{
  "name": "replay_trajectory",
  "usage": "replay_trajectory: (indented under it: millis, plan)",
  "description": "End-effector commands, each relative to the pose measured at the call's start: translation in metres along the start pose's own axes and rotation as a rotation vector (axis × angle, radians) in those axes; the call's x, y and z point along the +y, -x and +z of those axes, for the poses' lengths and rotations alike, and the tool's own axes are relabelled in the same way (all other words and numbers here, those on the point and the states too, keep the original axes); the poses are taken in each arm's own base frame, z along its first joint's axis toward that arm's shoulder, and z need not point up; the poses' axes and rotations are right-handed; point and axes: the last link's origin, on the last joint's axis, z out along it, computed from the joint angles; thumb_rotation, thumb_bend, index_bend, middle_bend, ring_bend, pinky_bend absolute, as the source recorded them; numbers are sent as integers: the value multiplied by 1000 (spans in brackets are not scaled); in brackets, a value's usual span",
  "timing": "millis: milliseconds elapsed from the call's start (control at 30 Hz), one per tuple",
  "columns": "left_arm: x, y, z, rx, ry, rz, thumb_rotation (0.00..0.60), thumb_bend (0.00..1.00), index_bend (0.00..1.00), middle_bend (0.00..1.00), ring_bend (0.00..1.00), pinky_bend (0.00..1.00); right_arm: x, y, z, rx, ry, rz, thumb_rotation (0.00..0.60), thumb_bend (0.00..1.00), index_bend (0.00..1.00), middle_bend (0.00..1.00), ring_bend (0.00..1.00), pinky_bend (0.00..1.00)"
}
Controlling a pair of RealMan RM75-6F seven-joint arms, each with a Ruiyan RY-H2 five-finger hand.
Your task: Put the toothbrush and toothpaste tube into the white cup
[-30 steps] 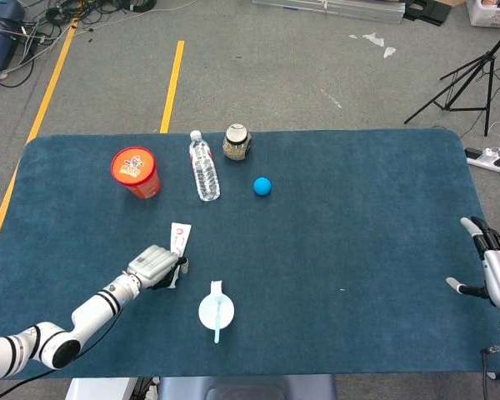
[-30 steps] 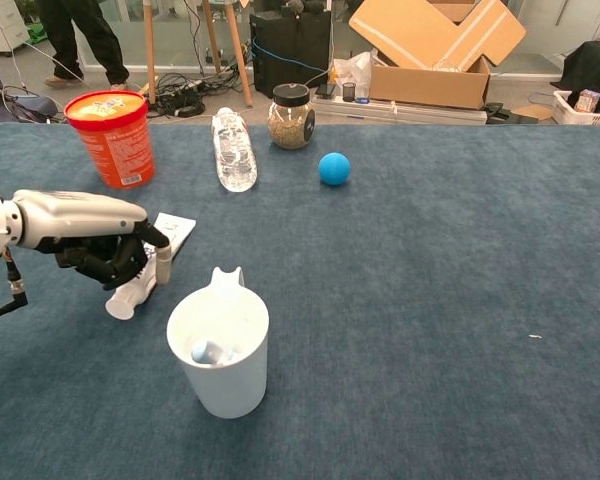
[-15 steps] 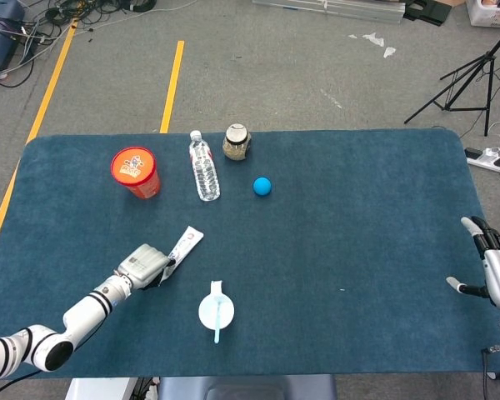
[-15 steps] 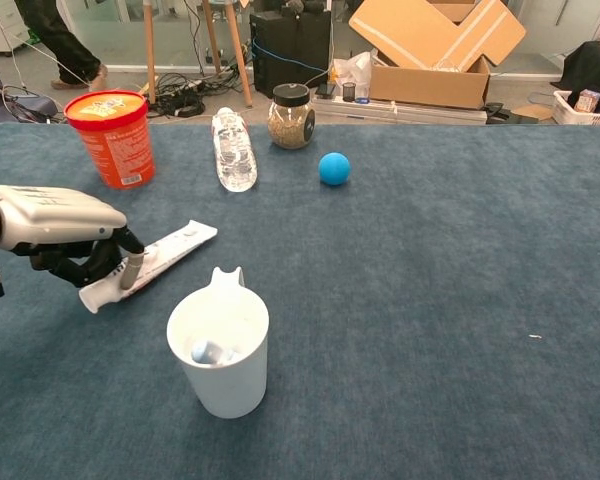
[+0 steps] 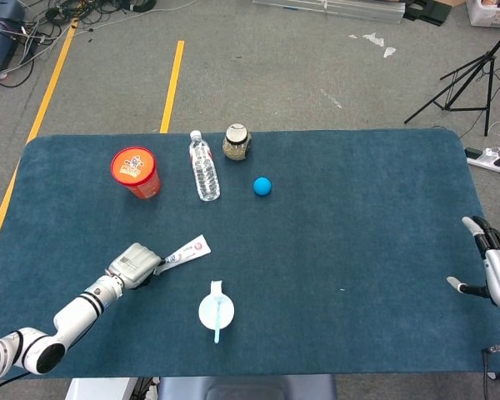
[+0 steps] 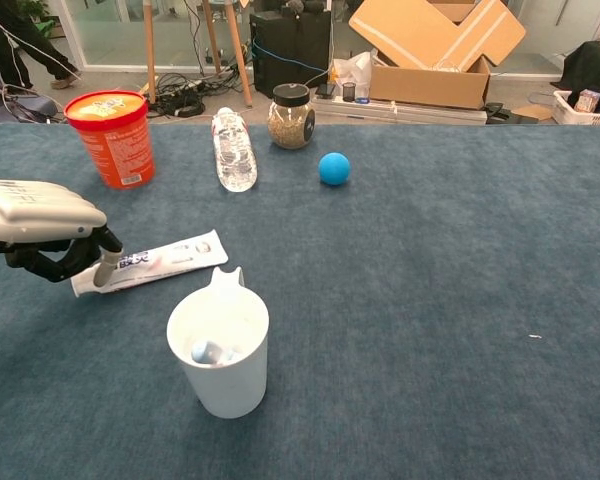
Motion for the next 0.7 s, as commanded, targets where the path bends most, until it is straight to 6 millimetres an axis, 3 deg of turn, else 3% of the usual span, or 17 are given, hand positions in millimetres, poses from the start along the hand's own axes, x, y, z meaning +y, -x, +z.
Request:
replay_trajectory:
  millis: [33, 300, 500, 567, 700]
  plan:
    - [-3, 3, 1, -3, -11, 3, 600, 1000, 464, 1000, 1000, 1000, 0, 0, 0, 0, 1, 1, 600, 0, 120, 96, 154, 572]
    - [-17, 5, 2, 16, -54, 37, 600, 1000, 464, 1000, 1000, 1000, 0, 0, 0, -1, 1, 0, 600, 0, 120, 96, 153, 572]
    - [-22, -4, -8, 95, -54, -28, 600, 998, 446, 1000, 1000, 955, 1, 1, 0, -3, 3, -3, 600, 0, 120, 96, 154, 572]
    - [-24, -8, -12, 127, -49, -73, 600, 963, 425, 1000, 993, 936, 0, 1, 1, -6, 3, -6, 600, 0, 120, 96, 153, 572]
    - [-31, -18, -18, 209, -44, -155, 600, 784, 389, 997, 896, 873, 0, 2, 1, -7, 3, -11, 600, 0, 120, 96, 153, 572]
